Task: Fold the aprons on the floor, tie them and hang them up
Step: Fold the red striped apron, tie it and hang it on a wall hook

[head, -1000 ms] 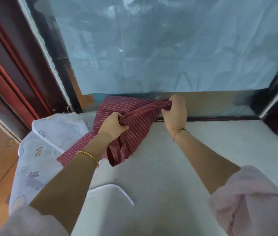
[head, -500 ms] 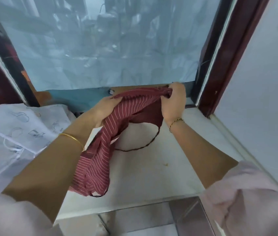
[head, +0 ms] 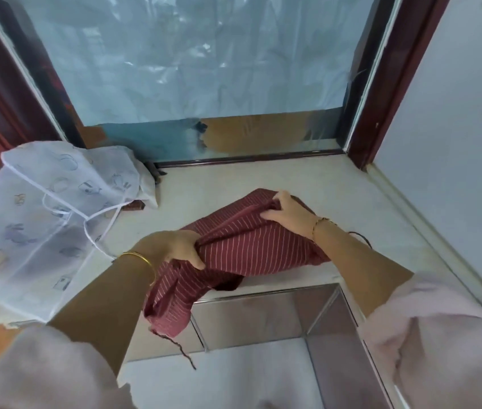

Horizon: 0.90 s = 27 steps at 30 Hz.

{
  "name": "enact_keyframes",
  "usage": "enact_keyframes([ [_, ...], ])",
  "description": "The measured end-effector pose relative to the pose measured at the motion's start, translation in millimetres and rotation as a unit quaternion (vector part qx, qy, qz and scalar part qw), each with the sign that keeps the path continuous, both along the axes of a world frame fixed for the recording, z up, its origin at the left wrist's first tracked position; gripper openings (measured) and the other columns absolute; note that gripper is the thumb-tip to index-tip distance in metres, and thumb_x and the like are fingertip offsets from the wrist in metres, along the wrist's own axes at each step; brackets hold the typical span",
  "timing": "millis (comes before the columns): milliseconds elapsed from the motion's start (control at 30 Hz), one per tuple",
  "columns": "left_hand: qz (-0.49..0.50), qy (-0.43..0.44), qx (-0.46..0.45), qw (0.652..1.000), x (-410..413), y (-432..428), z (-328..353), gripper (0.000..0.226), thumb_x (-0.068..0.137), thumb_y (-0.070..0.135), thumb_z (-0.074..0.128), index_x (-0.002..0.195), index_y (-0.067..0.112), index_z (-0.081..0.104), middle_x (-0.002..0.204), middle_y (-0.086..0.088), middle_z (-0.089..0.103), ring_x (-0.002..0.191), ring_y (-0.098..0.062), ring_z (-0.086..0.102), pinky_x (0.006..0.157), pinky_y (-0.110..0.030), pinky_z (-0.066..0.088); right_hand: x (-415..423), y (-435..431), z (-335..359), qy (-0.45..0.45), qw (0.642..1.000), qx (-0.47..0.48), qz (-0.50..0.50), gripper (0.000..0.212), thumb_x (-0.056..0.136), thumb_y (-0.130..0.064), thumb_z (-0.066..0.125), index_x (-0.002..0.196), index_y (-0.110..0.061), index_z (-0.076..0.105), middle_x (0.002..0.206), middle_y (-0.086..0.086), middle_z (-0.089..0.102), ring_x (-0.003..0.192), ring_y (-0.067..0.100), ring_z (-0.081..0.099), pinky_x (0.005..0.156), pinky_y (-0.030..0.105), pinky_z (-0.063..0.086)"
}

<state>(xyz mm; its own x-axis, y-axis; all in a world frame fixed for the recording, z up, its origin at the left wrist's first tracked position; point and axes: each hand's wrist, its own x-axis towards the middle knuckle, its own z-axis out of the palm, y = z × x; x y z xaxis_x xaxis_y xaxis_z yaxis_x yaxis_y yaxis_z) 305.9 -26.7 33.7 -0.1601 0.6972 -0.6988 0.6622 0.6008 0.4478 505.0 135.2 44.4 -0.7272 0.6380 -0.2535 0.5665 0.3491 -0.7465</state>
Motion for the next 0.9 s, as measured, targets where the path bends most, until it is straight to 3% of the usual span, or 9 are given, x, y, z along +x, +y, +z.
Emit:
enact_keyframes([
  [67, -0.015, 0.156, 0.106, 0.982, -3.3, -9.7, -11.6, 0.038, 0.082, 0.012, 0.064, 0.12, 0.012, 0.058, 0.116, -0.009, 0.061, 0.104, -0.024, 0.057, 0.091, -0.028, 0.043, 4.7, -10.2, -4.3, -0.076, 0.994, -0.003, 0.075, 0.054, 0.078, -0.024, 0.074, 0.115, -0.015, 0.036, 0.101, 0.0, 0.05, 0.093, 0.014, 0.052, 0.082, 0.028, 0.043],
  [200, -0.022, 0.265, 0.225, 0.937, 11.2, -43.0, -37.5, 0.015, 0.089, 0.008, 0.05, 0.098, 0.011, 0.062, 0.092, -0.004, 0.059, 0.095, -0.024, 0.058, 0.081, -0.029, 0.042, 11.6, -43.8, -44.9, -0.13, 0.95, 0.265, 0.105, 0.009, 0.085, -0.007, 0.057, 0.086, -0.013, 0.05, 0.09, 0.008, 0.055, 0.088, 0.028, 0.057, 0.067, 0.029, 0.037],
  [367, -0.135, 0.085, -0.083, 0.984, 52.3, -104.4, -105.2, 0.028, 0.085, 0.01, 0.057, 0.112, 0.016, 0.06, 0.1, -0.003, 0.063, 0.099, -0.026, 0.062, 0.086, -0.034, 0.051, 47.9, -105.2, -127.8, -0.285, 0.94, 0.043, 0.182, 0.041, 0.089, 0.003, 0.049, 0.129, -0.006, 0.05, 0.113, 0.011, 0.058, 0.1, 0.027, 0.059, 0.083, 0.033, 0.05],
  [500, -0.127, -0.077, -0.334, 0.931, 78.7, -136.6, -132.4, 0.05, 0.083, 0.015, 0.067, 0.131, 0.012, 0.052, 0.127, -0.01, 0.058, 0.115, -0.031, 0.056, 0.096, -0.045, 0.048, 72.6, -142.5, -149.9, -0.485, 0.829, -0.217, 0.174, 0.076, 0.081, 0.007, 0.065, 0.145, -0.006, 0.027, 0.148, 0.024, 0.024, 0.119, 0.042, 0.05, 0.085, 0.051, 0.054],
  [567, -0.072, -0.152, -0.366, 0.915, 75.4, -141.8, -133.0, 0.048, 0.083, 0.011, 0.067, 0.129, 0.009, 0.054, 0.128, -0.017, 0.057, 0.118, -0.034, 0.055, 0.101, -0.05, 0.044, 73.5, -143.5, -137.5, -0.48, 0.833, -0.218, 0.17, 0.069, 0.081, 0.006, 0.066, 0.141, 0.0, 0.034, 0.147, 0.023, 0.025, 0.122, 0.042, 0.048, 0.084, 0.047, 0.055],
  [633, -0.03, -0.133, -0.281, 0.95, 64.5, -137.1, -128.4, 0.041, 0.083, 0.008, 0.067, 0.122, 0.013, 0.058, 0.128, -0.015, 0.058, 0.117, -0.033, 0.055, 0.101, -0.049, 0.043, 65.5, -137.5, -116.2, -0.402, 0.895, -0.138, 0.135, 0.058, 0.082, 0.005, 0.063, 0.136, -0.002, 0.042, 0.139, 0.019, 0.04, 0.11, 0.037, 0.059, 0.072, 0.039, 0.059],
  [733, -0.025, 0.108, 0.03, 0.993, 53.2, -124.7, -106.5, 0.034, 0.084, 0.009, 0.06, 0.117, 0.012, 0.055, 0.118, -0.014, 0.062, 0.106, -0.031, 0.059, 0.089, -0.036, 0.048, 51.4, -129.8, -87.5, -0.224, 0.966, 0.123, 0.048, 0.038, 0.09, 0.0, 0.047, 0.128, -0.007, 0.049, 0.123, 0.016, 0.057, 0.1, 0.035, 0.062, 0.07, 0.035, 0.052],
  [800, 0.037, 0.258, 0.212, 0.942, 51.3, -118.2, -85.7, 0.024, 0.087, 0.009, 0.051, 0.111, 0.01, 0.053, 0.106, -0.017, 0.063, 0.096, -0.036, 0.06, 0.076, -0.037, 0.045, 45.1, -129.3, -79.5, -0.108, 0.955, 0.276, -0.032, 0.026, 0.092, -0.002, 0.043, 0.115, -0.005, 0.053, 0.104, 0.017, 0.063, 0.095, 0.034, 0.061, 0.072, 0.034, 0.043],
  [900, 0.05, 0.445, 0.464, 0.765, 50.4, -126.7, -81.1, 0.029, 0.075, -0.002, 0.058, 0.103, 0.007, 0.062, 0.094, -0.015, 0.066, 0.076, -0.037, 0.062, 0.064, -0.038, 0.049, 51.7, -137.9, -83.9, 0.117, 0.902, 0.392, -0.137, 0.035, 0.086, 0.005, 0.048, 0.118, -0.004, 0.06, 0.112, 0.014, 0.065, 0.106, 0.032, 0.058, 0.096, 0.039, 0.043],
])
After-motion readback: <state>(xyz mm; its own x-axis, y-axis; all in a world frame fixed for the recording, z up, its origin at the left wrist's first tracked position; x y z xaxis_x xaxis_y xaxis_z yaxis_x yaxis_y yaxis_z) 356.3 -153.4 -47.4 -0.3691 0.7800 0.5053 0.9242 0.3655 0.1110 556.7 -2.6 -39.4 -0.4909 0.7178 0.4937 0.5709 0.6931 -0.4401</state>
